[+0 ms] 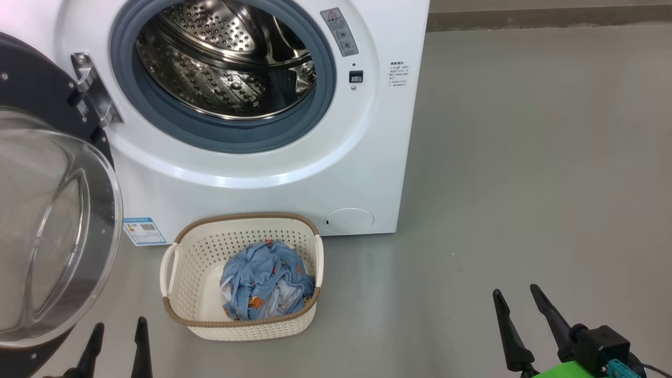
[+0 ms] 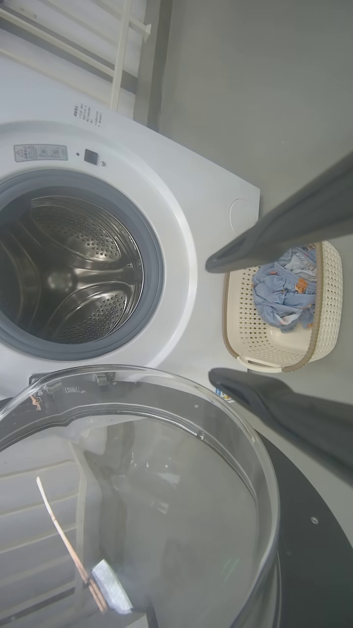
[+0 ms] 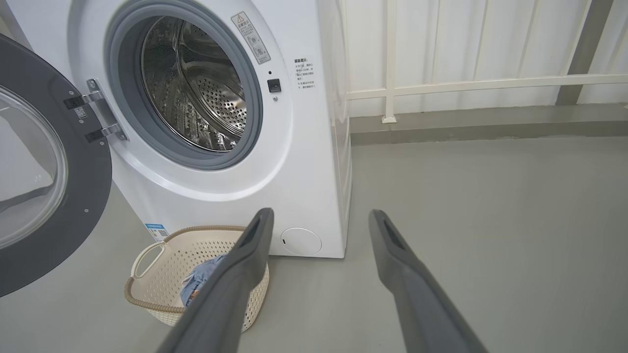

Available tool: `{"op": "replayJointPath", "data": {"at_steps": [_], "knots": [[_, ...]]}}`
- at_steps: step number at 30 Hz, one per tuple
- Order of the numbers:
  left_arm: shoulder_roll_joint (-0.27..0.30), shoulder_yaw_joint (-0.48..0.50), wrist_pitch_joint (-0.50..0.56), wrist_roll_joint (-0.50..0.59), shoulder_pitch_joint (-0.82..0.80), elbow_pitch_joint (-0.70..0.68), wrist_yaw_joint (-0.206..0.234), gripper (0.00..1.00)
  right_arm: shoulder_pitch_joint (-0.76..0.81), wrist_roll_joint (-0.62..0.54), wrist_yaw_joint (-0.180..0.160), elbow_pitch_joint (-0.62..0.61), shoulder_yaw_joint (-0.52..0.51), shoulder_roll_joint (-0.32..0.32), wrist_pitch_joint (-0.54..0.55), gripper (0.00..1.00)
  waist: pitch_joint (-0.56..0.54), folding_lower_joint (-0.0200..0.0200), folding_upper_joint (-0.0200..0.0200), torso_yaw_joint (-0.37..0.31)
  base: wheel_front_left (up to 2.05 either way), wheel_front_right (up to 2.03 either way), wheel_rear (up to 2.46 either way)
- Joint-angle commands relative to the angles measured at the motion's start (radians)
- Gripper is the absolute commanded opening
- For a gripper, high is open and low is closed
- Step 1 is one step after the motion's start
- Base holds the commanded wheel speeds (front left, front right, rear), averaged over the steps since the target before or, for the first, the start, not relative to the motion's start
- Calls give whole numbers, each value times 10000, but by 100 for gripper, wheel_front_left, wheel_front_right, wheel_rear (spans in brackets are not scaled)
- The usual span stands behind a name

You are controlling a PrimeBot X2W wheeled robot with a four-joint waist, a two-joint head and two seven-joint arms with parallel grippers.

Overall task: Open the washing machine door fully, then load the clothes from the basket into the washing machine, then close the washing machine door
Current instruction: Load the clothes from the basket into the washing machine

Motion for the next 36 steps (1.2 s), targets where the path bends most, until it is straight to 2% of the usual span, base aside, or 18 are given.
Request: {"op": "replayJointPath", "data": {"at_steps": [1,24,36], "knots": [[188,347,-65,9,-295,-240,-23,100,-317,-99,29,-198,259,-41,-76,100,-12,0,0,7,0,0,0],[241,234,-65,85,-366,-72,-23,100,-255,27,29,-115,342,-41,-76,100,-203,0,0,33,5,-5,0],[227,352,-65,88,-469,22,-23,100,-234,77,29,-113,372,-41,-76,100,-107,0,0,25,139,-139,0]]}}
